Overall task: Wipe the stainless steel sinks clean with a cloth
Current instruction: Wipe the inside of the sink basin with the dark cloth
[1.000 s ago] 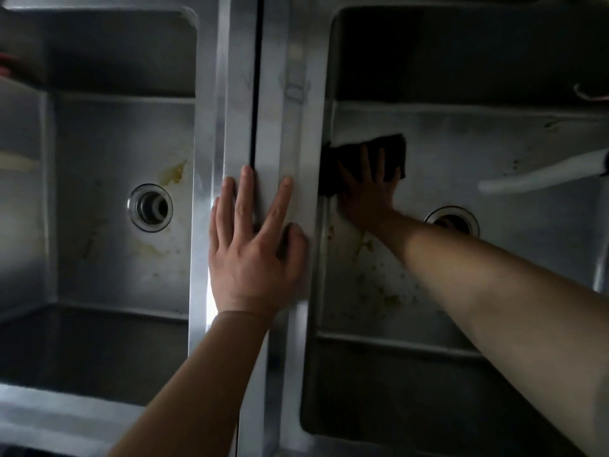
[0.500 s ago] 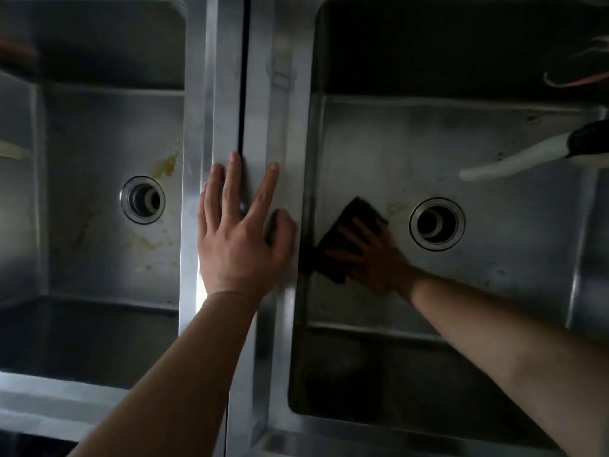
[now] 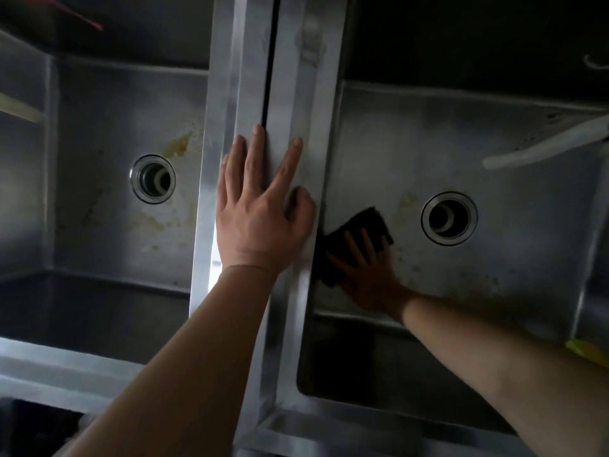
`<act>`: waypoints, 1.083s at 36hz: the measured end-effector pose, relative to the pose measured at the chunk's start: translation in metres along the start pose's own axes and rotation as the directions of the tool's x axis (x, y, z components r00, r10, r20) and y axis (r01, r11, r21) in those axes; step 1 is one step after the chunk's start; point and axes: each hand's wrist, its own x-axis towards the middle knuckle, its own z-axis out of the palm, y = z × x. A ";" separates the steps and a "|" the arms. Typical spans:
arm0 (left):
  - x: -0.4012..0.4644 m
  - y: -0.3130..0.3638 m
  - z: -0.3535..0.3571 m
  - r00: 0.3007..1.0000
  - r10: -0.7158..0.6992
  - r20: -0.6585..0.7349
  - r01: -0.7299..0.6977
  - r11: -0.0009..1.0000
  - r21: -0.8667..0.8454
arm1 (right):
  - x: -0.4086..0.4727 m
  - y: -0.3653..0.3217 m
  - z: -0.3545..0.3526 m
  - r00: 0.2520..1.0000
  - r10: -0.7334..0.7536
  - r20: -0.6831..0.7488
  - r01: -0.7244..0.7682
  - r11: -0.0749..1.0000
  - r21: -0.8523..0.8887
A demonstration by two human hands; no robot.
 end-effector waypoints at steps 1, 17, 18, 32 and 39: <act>0.000 0.000 0.001 1.000 0.005 -0.014 -0.005 1.000 -0.002 | -0.010 0.000 0.008 0.994 -0.082 0.070 0.086 0.995 -0.059; -0.005 0.004 -0.001 1.000 -0.004 0.024 0.004 1.000 0.016 | -0.034 -0.020 0.003 0.881 -0.268 0.389 0.373 0.900 -0.226; -0.006 0.006 -0.004 0.998 -0.006 0.055 0.004 1.000 0.030 | -0.036 -0.016 -0.003 0.867 -0.269 0.420 0.402 0.876 -0.267; -0.165 0.051 0.018 0.983 -0.121 0.140 0.089 0.972 0.217 | -0.131 0.112 0.015 0.862 -0.114 0.494 0.322 0.877 -0.358; -0.164 0.051 0.022 0.973 -0.122 0.194 0.060 0.953 0.298 | -0.094 0.085 0.016 0.880 -0.308 0.363 0.427 0.846 -0.318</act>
